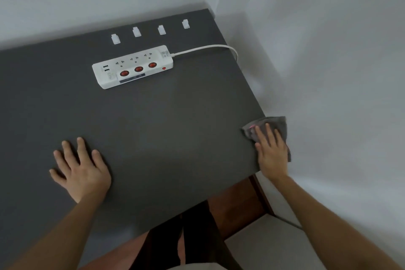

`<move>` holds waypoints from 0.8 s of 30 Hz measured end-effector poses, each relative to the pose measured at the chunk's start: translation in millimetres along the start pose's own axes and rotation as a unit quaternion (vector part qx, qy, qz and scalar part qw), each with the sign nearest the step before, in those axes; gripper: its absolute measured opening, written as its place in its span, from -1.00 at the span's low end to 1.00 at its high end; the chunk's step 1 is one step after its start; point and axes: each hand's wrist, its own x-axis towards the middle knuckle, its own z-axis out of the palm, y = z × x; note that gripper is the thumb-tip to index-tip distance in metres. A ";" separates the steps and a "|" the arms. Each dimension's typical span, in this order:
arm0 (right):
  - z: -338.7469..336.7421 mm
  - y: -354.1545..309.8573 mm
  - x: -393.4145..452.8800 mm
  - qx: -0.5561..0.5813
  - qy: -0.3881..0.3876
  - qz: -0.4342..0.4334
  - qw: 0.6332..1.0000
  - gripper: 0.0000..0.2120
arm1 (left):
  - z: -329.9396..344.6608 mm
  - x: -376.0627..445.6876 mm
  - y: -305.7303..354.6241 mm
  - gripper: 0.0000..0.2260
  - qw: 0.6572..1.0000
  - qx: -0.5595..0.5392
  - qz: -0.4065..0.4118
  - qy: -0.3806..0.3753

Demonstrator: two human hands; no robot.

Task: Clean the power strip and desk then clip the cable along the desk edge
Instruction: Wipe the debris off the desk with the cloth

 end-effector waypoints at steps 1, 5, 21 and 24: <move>-5.5 15.0 7.3 0.038 0.005 0.031 0.999 -0.57 | 0.0 -0.9 0.2 -0.55 1.000 0.003 0.002 0.001; -37.7 53.8 30.0 0.073 0.004 0.157 0.985 -0.77 | -0.8 0.5 -0.1 -0.55 1.000 0.004 -0.001 -0.001; 47.2 -115.3 -16.9 0.001 0.048 -0.322 0.946 -0.65 | -2.7 -0.3 0.7 -0.53 1.000 0.003 0.004 -0.026; 13.0 -36.2 16.8 0.004 0.072 -0.023 0.997 -0.64 | -2.8 1.1 -2.7 -0.53 1.000 0.013 0.007 -0.028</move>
